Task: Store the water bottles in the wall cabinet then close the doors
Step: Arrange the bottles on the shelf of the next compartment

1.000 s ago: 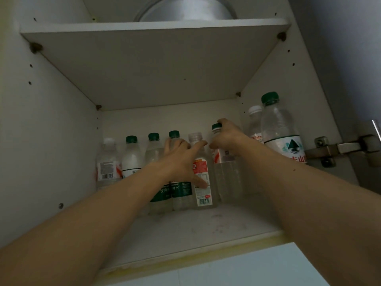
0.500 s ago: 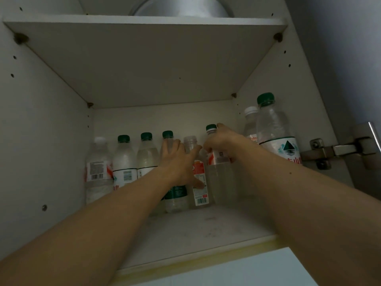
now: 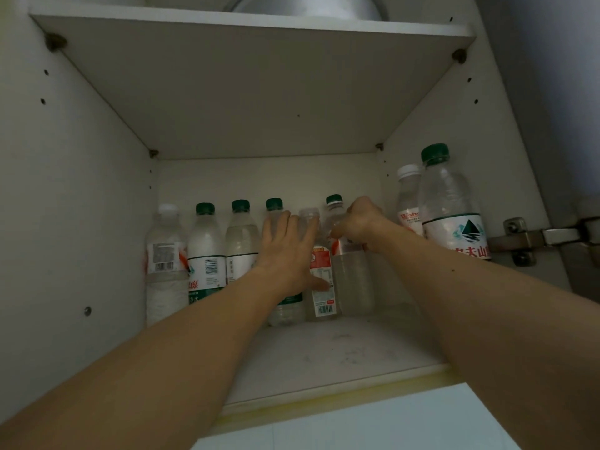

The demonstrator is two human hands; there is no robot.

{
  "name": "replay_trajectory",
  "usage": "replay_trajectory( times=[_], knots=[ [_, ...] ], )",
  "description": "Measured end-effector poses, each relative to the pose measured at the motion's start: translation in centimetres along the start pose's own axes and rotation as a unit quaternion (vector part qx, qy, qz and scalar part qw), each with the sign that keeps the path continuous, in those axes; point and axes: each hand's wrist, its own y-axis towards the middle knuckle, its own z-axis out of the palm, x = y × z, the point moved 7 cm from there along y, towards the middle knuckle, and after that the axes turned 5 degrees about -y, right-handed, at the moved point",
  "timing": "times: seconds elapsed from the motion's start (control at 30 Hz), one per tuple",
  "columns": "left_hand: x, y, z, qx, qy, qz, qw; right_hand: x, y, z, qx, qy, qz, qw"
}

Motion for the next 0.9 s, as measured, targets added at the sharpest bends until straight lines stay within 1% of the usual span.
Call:
replay_trajectory(
  times=[0.2, 0.4, 0.57, 0.63, 0.7, 0.77, 0.9],
  knots=[
    [0.0, -0.5, -0.5, -0.005, -0.004, 0.004, 1.0, 0.0, -0.2, -0.2, -0.026, -0.023, -0.015, 0.999],
    [-0.2, -0.7, -0.5, 0.035, -0.002, -0.006, 0.999, 0.0, -0.4, 0.0, -0.033, -0.084, -0.011, 0.996],
    [0.0, -0.3, -2.3, 0.005, -0.021, 0.012, 1.0, 0.3, -1.2, -0.1, -0.03, -0.112, -0.018, 0.993],
    [0.6, -0.5, -2.6, 0.008, -0.024, 0.032, 0.999, 1.0, -1.9, -0.6, -0.045, -0.11, -0.023, 0.993],
    [1.2, -0.7, -2.7, 0.019, -0.026, 0.053, 0.998, 2.3, -2.6, -1.6, -0.073, -0.127, -0.055, 0.988],
    [1.7, -0.8, -2.8, 0.034, -0.032, 0.062, 0.997, 4.4, -3.7, -3.2, -0.103, -0.166, -0.118, 0.974],
    [1.5, -0.6, -3.8, 0.037, -0.067, 0.065, 0.995, 8.4, -7.2, -8.3, -0.191, -0.223, -0.234, 0.927]
  ],
)
